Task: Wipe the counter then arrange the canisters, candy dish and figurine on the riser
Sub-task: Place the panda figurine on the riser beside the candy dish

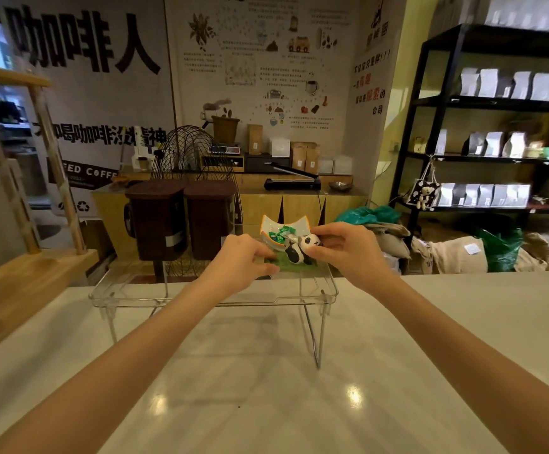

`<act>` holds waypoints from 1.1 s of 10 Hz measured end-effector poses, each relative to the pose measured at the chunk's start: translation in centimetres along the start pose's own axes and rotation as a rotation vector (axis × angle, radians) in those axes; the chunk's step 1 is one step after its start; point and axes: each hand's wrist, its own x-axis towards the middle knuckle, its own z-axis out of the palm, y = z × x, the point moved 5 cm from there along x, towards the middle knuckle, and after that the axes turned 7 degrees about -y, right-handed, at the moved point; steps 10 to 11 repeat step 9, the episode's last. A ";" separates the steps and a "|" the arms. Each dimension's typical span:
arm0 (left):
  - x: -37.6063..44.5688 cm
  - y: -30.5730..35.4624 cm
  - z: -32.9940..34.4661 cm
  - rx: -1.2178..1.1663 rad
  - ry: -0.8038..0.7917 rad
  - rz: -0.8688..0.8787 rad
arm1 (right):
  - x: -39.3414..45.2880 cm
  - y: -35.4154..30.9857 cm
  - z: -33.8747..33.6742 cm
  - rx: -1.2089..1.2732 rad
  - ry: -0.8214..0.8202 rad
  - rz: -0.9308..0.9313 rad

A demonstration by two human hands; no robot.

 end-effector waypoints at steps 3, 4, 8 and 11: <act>0.4 0.2 0.6 0.036 -0.001 -0.007 | 0.1 0.7 0.1 -0.018 0.041 0.001; 0.5 0.2 0.6 0.049 -0.007 0.010 | -0.1 0.9 0.4 -0.026 0.065 -0.009; 0.0 1.2 -2.0 0.025 0.069 -0.037 | -7.0 -3.5 -3.0 0.416 0.310 -0.129; -0.8 2.8 -4.4 -0.004 0.202 0.021 | -11.0 -7.5 -6.8 0.697 0.405 -0.306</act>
